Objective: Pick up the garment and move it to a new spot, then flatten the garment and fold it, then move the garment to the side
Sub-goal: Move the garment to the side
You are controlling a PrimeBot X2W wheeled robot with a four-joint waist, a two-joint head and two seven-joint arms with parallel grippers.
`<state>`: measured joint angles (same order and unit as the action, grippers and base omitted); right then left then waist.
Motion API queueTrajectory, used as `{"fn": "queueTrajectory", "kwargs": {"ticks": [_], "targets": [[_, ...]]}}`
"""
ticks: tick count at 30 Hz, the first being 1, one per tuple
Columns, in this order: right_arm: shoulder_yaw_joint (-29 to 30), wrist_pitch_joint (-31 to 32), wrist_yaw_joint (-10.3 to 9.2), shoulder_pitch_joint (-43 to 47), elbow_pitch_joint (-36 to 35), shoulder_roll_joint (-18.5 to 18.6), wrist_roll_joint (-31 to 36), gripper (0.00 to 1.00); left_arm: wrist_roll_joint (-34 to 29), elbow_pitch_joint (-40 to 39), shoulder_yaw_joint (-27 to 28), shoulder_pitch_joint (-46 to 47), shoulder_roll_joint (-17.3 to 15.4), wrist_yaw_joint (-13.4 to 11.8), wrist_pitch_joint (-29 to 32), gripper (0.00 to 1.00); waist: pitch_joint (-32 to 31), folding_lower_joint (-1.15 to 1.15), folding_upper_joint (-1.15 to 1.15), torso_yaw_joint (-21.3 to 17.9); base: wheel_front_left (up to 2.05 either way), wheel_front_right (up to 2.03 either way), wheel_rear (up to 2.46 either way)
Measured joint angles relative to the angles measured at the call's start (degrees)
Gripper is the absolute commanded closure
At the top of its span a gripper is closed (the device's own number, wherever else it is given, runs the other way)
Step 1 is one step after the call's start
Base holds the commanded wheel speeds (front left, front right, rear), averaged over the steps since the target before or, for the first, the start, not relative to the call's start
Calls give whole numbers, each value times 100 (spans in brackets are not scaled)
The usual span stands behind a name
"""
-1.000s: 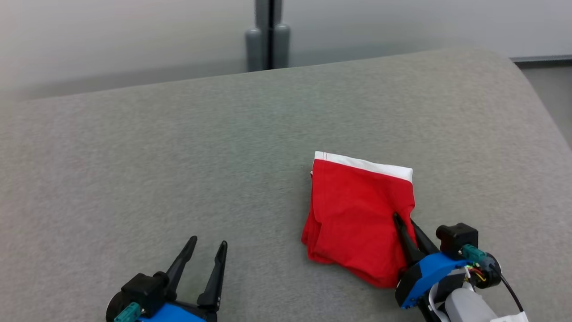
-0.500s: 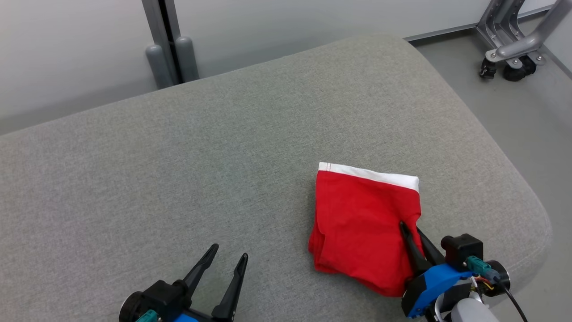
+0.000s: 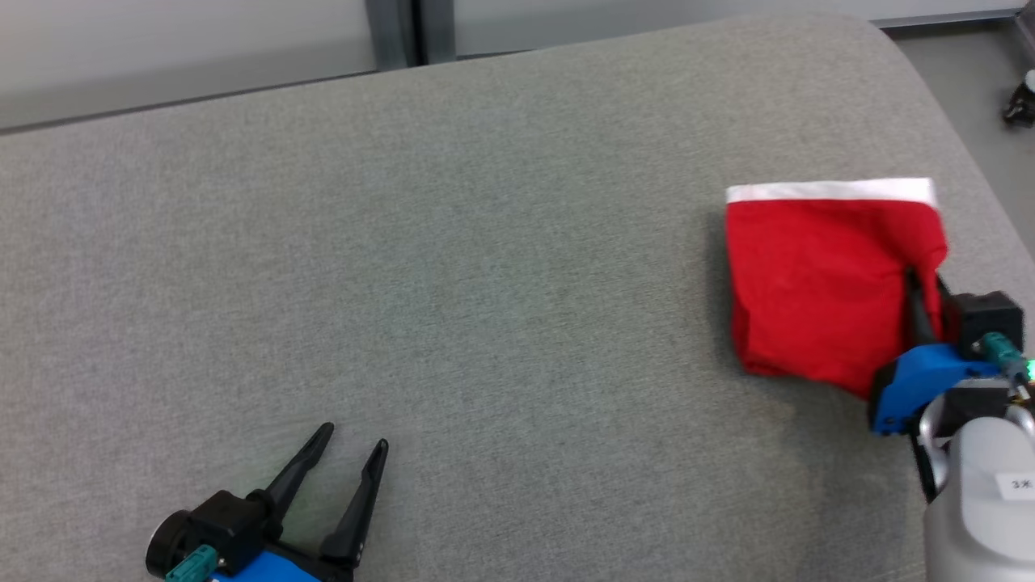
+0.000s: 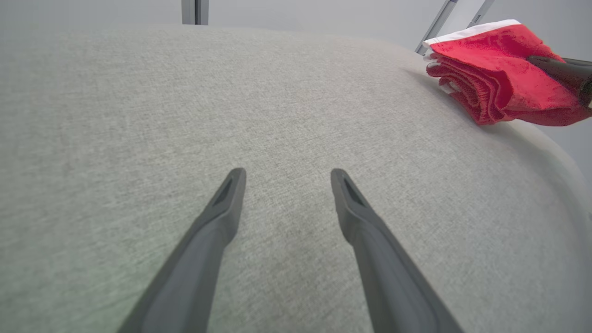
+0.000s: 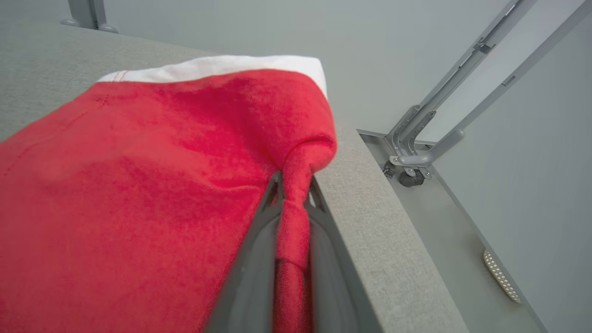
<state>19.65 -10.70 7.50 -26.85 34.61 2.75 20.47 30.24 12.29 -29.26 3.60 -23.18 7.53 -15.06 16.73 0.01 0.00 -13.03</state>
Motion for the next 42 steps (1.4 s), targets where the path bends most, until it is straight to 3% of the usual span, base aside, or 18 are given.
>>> {"fn": "queueTrajectory", "kwargs": {"ticks": [5, 9, 22, 23, 24, 29, 32, 36, 42], "targets": [[1088, 414, 0, -244, -639, 1, 851, 100, 55, -135, 69, 51, -148, 0, 0, 0, 311, 0, 0, 256, 0, 0, 0], [1659, 636, 0, -351, -1038, 4, 1115, 100, 82, -241, 98, 159, -237, 1, -1, 0, 528, 0, 0, 424, 0, 0, 0], [2738, 706, 1, -334, -1299, -8, 777, 100, 112, -375, 109, 276, -449, 7, -24, 0, 846, -1, 0, 622, 0, 0, 0], [2862, 676, 0, -335, -1280, -4, 714, 13, 113, -378, 115, 277, -465, 7, -25, 0, 851, -1, 0, 625, 0, 0, 0], [2937, 653, -1, -331, -1221, 11, 710, 0, 113, -378, 121, 277, -474, 7, -25, 0, 853, -1, 0, 625, 0, 0, 0], [3266, 189, 0, -394, -850, -1, 610, 0, 114, -318, 164, 276, -481, 7, -24, 0, 795, 0, 0, 605, 0, 0, 0], [3163, -253, -1, -497, -593, 11, 539, 0, 118, -229, 271, 272, -409, 5, -16, 0, 678, 0, 0, 616, 0, 0, 0], [2399, -420, 0, -655, -336, 3, 182, 0, 127, -87, 505, 246, -236, 5, -7, 0, 450, 0, 1, 647, 0, 0, 0], [627, -432, -1, -425, -921, 9, -983, 0, -2, 204, 1049, 250, 82, 5, -1, 0, 67, -1, 0, 816, 0, 0, 0]]}}
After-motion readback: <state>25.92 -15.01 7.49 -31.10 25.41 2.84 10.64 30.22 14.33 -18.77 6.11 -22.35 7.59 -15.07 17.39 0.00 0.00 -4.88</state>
